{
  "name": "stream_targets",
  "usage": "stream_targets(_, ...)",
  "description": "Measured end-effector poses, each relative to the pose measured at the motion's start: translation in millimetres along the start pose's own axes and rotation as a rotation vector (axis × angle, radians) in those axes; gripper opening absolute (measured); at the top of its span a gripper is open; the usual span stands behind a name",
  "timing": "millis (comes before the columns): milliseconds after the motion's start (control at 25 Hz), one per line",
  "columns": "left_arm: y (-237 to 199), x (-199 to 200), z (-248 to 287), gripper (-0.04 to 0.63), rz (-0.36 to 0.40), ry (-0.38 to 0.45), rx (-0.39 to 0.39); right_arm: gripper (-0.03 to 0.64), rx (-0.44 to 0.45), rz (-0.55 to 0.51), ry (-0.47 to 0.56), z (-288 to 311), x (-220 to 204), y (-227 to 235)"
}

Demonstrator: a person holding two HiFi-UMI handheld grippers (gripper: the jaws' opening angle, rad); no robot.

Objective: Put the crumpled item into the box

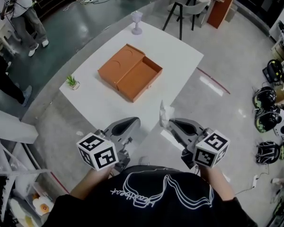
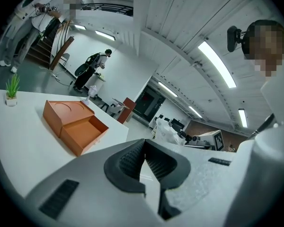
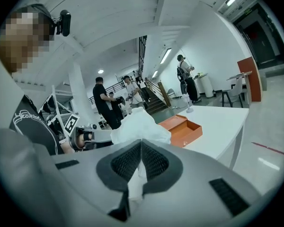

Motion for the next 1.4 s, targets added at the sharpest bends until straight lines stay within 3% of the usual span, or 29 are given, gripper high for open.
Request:
stream_targets(400,-26.5,13.4,17.7,0.005,-0.021,0.038,0.130,0.006,0.062,-0.114,-0.086,40.9,43.4,37.5)
stream_targets(760,-50.9,27.1,28.7,0.005,-0.082,0.085,0.308,0.006,0.136,-0.295,-0.263,108.2,86.1,74.7)
stream_targets(1040,-67.3,34.4,41.1,0.005,-0.103,0.129,0.432,0.006,0.176,-0.505,-0.421,162.3,99.7,103.1)
stream_targets(1400,-70.1,39.6,42.1,0.005,-0.113,0.212,0.596,0.006,0.209,-0.876,-0.600,223.6,100.0,133.2)
Point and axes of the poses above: the fingertips, and each gripper's own axes: z forward along the fingers, y to its right, x out of its top, the point moved 8 cm from there along -z, backward along the fingers, and after that the axes turned 14 degrees about z, right-handed, at the moved point
